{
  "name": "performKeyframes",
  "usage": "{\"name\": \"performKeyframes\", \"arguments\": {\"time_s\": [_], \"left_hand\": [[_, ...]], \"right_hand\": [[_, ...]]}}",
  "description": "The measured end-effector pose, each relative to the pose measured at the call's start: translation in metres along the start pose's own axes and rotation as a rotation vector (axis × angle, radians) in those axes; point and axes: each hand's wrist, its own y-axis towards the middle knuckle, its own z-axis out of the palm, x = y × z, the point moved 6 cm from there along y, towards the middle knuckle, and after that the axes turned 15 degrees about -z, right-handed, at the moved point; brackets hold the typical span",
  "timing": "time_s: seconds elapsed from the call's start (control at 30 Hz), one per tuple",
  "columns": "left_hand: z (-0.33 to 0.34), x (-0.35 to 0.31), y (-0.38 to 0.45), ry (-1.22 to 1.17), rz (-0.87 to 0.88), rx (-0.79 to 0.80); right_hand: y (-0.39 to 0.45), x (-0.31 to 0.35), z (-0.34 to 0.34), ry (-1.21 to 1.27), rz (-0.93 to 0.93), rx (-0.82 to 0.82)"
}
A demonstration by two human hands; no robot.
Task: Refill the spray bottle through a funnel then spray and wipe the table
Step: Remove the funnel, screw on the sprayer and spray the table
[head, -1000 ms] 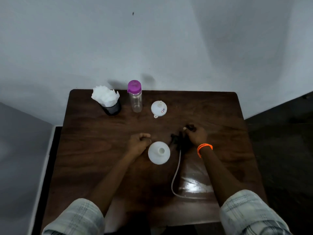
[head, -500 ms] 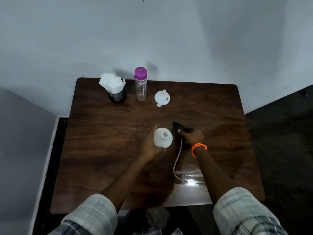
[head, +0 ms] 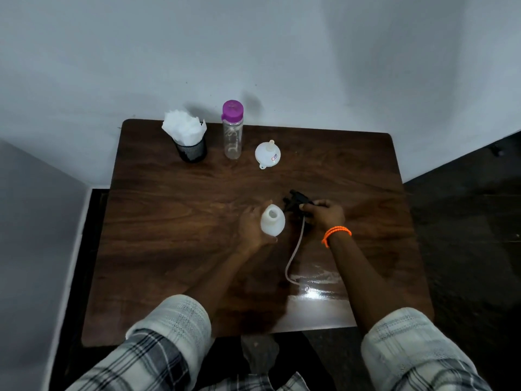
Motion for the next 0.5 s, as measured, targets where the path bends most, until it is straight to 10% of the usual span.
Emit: {"name": "performKeyframes", "arguments": {"time_s": [0.5], "left_hand": [[-0.054, 0.007, -0.042, 0.027, -0.123, -0.105]], "right_hand": [[-0.043, 0.13, -0.059, 0.964, 0.015, -0.059]]}}
